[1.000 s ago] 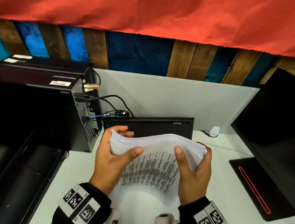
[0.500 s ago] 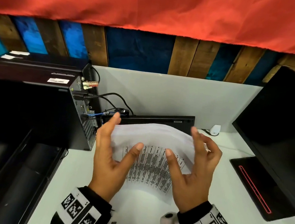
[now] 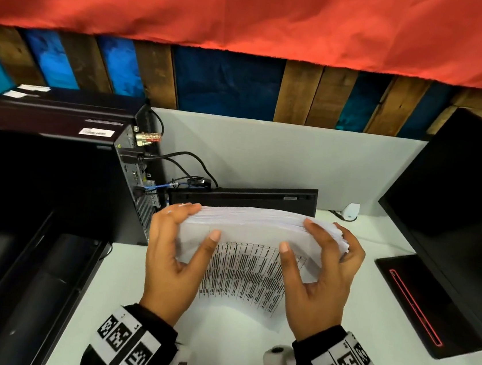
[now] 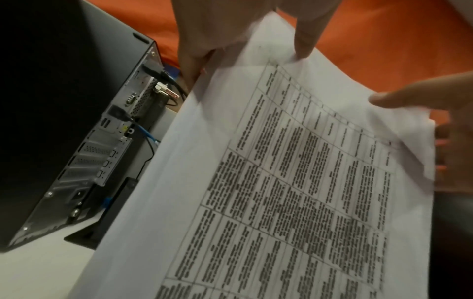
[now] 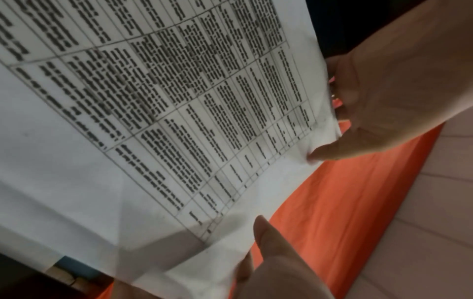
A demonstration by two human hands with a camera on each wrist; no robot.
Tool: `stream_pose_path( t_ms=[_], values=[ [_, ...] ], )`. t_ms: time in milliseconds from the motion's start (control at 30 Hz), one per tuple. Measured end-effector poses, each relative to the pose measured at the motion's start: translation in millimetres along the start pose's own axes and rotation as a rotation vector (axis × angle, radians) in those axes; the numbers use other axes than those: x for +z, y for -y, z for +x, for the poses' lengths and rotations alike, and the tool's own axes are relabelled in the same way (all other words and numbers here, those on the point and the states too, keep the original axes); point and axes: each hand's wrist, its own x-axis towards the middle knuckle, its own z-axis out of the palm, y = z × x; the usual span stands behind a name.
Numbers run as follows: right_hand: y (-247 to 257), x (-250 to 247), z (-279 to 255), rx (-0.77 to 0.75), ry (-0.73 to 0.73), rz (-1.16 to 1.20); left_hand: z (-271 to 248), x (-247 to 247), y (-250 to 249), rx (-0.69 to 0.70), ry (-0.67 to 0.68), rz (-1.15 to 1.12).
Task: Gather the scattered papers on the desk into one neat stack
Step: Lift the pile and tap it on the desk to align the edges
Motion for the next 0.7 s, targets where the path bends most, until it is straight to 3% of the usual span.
stream_pose_path(
  t_ms=[167,300,433,567,700],
  values=[
    [-3.0,-0.3,-1.9,0.057,0.042,0.039,-3.1,1.8,-3.3,-0.104,0.048,-0.202],
    [-4.6,0.1,-3.7,0.079,0.028,0.084,-8.1,-1.1,9.1,-0.298,0.086,-0.431],
    [-3.7,1.3,-5.9,0.024,0.054,0.103,-10.8,-2.2,9.2,-0.306,0.178,-0.45],
    [-7.1,2.3,-3.7,0.231,-0.007,0.342,-8.3,-2.0,26.6,-0.41,0.148,-0.518],
    [-21.6,0.7,-5.4,0.367,0.052,0.419,-14.1,0.1,60.7,-0.567,0.264,-0.408]
  ],
)
